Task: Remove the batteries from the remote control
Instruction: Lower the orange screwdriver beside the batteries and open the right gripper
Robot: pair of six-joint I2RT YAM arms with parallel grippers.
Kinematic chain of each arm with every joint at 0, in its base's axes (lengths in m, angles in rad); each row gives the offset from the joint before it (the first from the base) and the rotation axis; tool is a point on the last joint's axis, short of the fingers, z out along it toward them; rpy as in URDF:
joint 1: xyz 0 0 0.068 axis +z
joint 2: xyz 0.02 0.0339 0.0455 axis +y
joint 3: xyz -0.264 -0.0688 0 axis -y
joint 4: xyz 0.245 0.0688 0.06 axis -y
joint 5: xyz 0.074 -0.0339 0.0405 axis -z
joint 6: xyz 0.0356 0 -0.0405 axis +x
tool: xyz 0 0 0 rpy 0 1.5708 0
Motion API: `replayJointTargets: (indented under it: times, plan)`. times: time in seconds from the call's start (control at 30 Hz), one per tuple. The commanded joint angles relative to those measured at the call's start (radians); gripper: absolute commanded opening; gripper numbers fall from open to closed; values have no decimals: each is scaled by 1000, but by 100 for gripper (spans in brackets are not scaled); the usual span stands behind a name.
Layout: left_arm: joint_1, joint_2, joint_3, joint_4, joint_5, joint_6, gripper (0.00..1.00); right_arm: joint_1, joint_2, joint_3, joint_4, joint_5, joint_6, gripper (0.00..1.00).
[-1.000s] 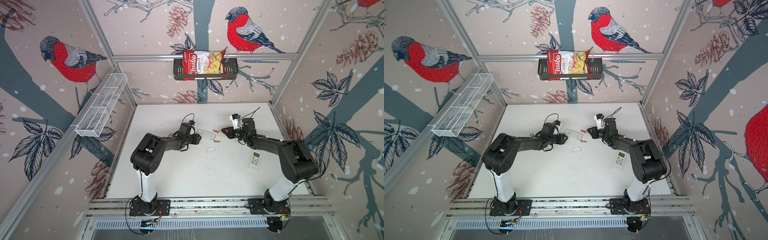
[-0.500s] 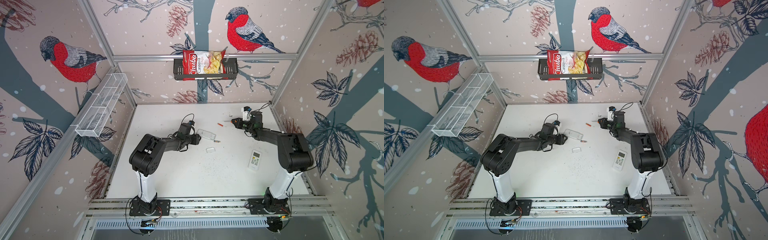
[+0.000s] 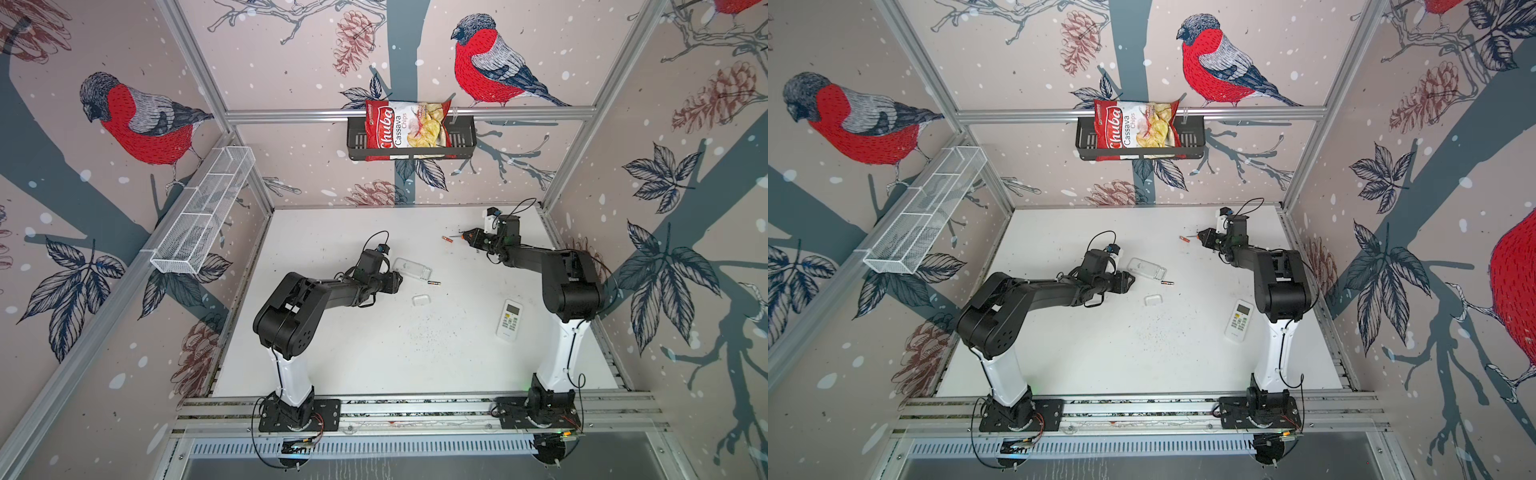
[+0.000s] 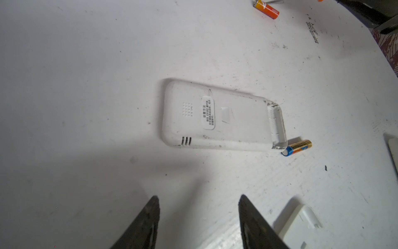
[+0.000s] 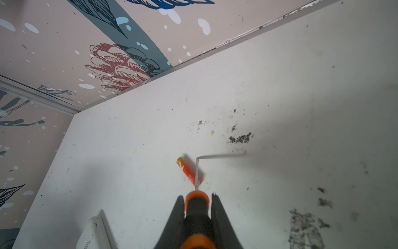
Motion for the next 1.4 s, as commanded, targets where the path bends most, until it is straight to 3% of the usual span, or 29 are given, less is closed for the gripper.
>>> replayJointTargets:
  times: [0.0, 1.07, 1.37]
  plan:
    - [-2, -16, -8, 23, -3, 0, 59, 4, 5, 1, -28, -28, -13, 0]
    - [-2, -146, -110, 36, -34, -10, 64, 83, -157, -152, -44, -37, -45, 0]
    - [-13, -223, -170, 38, -82, -9, 80, 64, -243, -272, 63, -22, 11, 4]
